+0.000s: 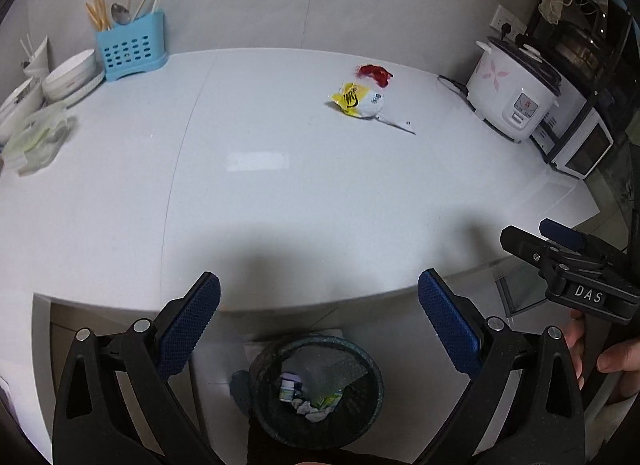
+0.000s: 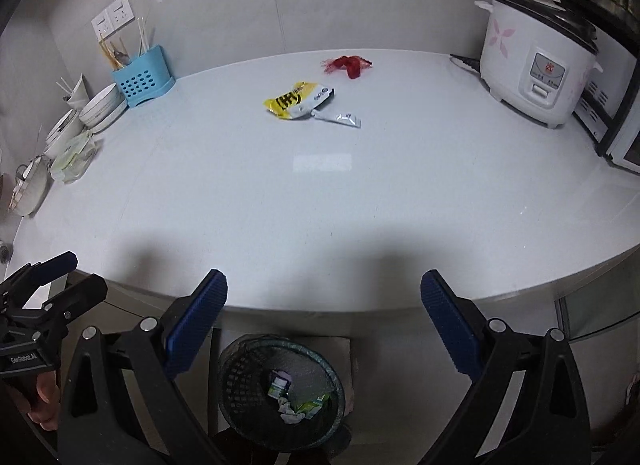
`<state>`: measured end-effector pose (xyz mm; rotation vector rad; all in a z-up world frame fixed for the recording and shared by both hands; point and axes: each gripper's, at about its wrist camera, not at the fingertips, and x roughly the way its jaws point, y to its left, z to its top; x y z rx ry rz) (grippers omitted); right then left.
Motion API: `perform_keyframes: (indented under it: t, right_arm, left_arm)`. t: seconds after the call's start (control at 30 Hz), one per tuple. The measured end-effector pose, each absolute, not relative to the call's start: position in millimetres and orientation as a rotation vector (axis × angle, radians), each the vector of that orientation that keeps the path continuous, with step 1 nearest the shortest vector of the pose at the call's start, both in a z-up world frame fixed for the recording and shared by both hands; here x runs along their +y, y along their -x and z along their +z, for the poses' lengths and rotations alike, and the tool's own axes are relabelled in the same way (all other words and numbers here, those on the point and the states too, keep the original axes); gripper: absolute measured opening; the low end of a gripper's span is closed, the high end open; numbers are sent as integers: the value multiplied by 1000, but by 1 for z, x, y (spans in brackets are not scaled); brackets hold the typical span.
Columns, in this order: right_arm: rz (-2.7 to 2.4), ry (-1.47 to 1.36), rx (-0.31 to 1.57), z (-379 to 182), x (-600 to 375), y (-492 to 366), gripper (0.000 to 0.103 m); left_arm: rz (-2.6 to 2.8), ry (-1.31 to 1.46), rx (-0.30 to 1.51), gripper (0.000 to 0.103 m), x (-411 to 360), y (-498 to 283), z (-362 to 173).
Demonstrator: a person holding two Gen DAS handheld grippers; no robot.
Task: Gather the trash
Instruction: 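Raise both tools back up toward the counter items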
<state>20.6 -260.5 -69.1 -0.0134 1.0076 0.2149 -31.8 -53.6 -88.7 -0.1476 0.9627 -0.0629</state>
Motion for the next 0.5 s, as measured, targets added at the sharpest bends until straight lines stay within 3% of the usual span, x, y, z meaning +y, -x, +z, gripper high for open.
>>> perform_keyframes:
  t: [0.5]
  right_arm:
    - [112, -8, 979, -49, -274, -116, 93]
  left_arm:
    - [-116, 83, 960, 97, -72, -108, -77]
